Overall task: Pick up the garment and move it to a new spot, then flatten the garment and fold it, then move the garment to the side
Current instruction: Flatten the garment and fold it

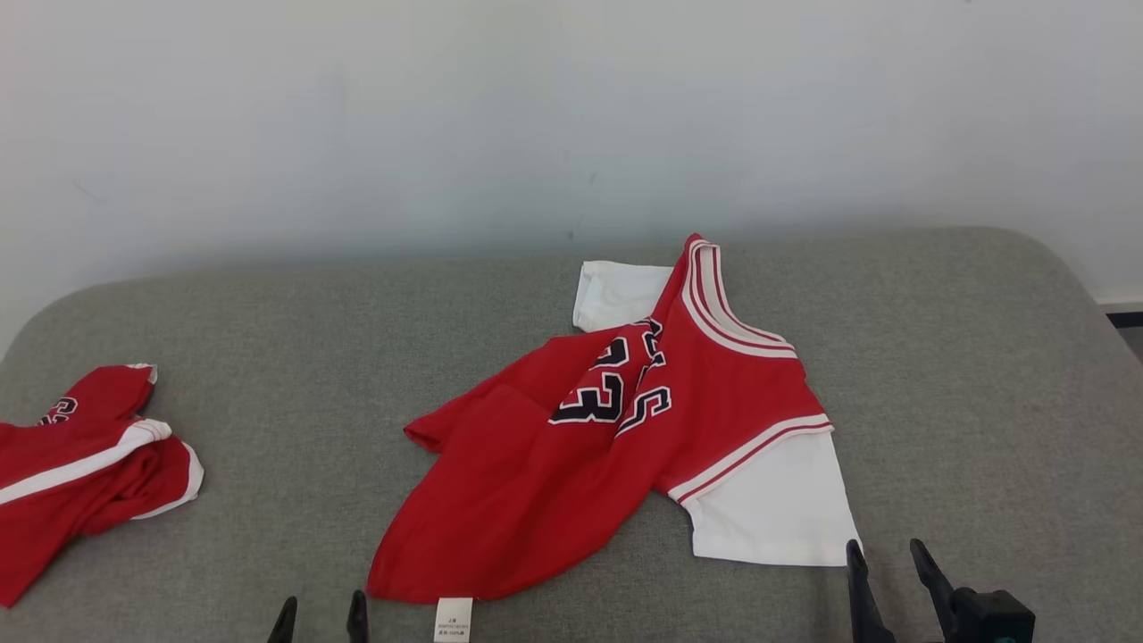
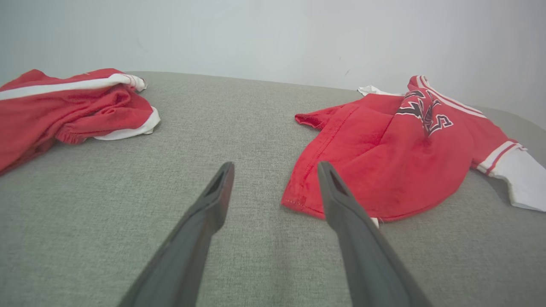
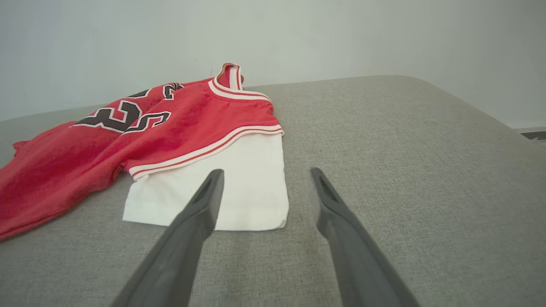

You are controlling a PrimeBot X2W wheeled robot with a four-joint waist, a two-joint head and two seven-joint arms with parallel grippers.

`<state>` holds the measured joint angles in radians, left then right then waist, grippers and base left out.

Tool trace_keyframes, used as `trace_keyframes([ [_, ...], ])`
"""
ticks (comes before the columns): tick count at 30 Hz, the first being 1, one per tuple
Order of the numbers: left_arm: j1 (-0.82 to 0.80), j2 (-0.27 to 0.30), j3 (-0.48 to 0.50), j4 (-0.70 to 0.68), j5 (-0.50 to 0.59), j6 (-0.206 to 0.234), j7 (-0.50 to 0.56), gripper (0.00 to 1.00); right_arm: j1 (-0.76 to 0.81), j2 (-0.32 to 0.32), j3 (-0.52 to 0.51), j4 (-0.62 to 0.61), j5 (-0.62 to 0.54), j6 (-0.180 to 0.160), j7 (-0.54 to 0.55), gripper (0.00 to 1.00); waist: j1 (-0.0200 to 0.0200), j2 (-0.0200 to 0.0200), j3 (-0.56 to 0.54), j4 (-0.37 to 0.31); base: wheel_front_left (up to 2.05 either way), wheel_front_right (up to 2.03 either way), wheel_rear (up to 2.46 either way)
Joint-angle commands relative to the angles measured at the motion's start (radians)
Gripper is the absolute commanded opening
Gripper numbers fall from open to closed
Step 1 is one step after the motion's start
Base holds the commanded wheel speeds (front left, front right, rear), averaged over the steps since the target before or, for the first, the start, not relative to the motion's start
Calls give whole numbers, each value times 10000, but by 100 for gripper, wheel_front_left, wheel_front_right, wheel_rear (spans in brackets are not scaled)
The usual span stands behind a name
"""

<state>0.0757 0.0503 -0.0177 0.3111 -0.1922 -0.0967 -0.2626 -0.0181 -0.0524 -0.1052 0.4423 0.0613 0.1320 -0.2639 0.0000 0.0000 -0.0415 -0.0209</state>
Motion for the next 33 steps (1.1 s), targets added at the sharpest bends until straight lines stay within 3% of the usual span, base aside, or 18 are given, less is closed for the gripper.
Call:
trace_keyframes([
  [1,-240,2,-102,31,-159,-6,-34,100,-150,29,-17,76,-15,-26,-5,100,0,0,263,18,0,0,0],
  [13,-1229,5,-595,976,-822,175,-34,100,-913,28,77,268,-179,-26,-5,100,0,0,1661,-273,0,0,0],
  [25,-1768,2,-425,1901,-1137,659,-31,100,-1261,-66,-247,189,-431,-26,-5,100,0,0,2147,-598,0,0,0],
  [26,-1806,9,-385,2003,-1145,747,-26,83,-1270,-69,-242,183,-435,-26,-5,100,0,0,2167,-631,0,0,0],
  [27,-1846,9,-369,2095,-1192,808,-25,46,-1282,-70,-246,178,-440,-26,-5,100,0,0,2191,-656,0,0,0],
  [28,-1886,7,-385,2189,-1200,847,-25,37,-1296,-77,-258,171,-443,-26,-5,100,0,0,2211,-672,0,0,0],
  [29,-1924,1,-410,2255,-1198,831,-20,5,-1302,-85,-260,162,-445,-26,-5,100,0,0,2226,-683,0,0,0],
  [30,-1960,-11,-415,2313,-1215,827,0,0,-1303,-90,-266,157,-443,-26,-5,100,0,0,2244,-690,0,0,0],
  [33,-2021,2,-398,2427,-1237,827,0,0,-1291,-92,-276,164,-419,-26,-5,100,0,0,2281,-682,0,0,0],
])
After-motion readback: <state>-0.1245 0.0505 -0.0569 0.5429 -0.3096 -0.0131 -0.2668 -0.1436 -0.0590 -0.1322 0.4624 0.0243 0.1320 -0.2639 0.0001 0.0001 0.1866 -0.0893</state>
